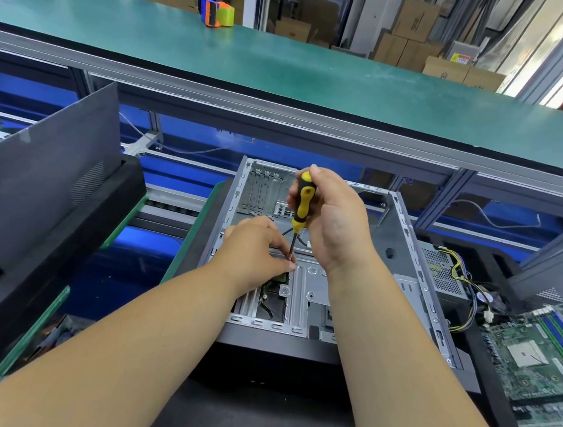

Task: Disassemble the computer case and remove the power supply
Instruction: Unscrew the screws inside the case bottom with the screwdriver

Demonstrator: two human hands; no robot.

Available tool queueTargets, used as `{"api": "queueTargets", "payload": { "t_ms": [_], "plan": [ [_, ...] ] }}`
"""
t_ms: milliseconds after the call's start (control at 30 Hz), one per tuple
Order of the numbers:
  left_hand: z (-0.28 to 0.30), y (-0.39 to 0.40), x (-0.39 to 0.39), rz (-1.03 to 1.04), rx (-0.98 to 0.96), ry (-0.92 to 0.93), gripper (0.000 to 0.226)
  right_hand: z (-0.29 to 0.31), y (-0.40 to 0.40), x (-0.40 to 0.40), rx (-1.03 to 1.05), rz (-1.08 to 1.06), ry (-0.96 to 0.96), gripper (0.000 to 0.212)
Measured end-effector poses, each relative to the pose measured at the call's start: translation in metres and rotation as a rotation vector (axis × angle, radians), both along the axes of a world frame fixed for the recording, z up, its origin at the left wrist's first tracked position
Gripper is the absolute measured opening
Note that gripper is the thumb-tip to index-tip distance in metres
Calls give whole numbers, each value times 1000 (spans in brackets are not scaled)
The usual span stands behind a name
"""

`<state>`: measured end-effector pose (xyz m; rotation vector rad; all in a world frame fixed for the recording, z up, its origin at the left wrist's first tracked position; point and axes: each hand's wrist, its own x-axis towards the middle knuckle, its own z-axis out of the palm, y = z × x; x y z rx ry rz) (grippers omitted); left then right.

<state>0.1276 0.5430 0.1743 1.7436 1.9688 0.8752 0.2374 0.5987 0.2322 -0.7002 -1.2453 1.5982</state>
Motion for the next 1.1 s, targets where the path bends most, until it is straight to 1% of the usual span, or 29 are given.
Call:
{"api": "queueTargets", "payload": {
  "t_ms": [100, 233, 333, 400, 533, 600, 700, 867, 1000, 1100],
  "plan": [
    [-1, 1, 0, 3, 5, -2, 8, -2, 2, -3, -9, -13, 24, 27],
    [-2, 1, -1, -1, 9, 1, 9, -3, 4, -5, -28, -36, -27, 39],
    [-2, 1, -1, -5, 12, 13, 10, -4, 6, -5, -50, -12, 7, 45],
    [-2, 2, -1, -3, 8, 14, 10, -4, 5, -5, -47, 22, 36, 40],
    [-2, 1, -1, -7, 14, -6, 15, -7, 2, -3, 61, 0, -68, 26],
    [-2, 1, -1, -6, 15, -5, 11, -7, 1, 0, 62, -8, -56, 23],
    [-2, 1, -1, -1, 8, 8, 9, -7, 1, 4, 38, 33, -5, 24],
    [-1, 1, 0, 2, 3, 15, 8, -5, 0, 4, 34, 28, -53, 30],
    [-1, 1, 0, -1, 6, 14, 8, -3, 1, 1, 9, 18, -19, 21],
    [-2, 1, 0, -1, 7, 18, 9, -1, 3, 0, 24, 2, -39, 18]
  ]
}}
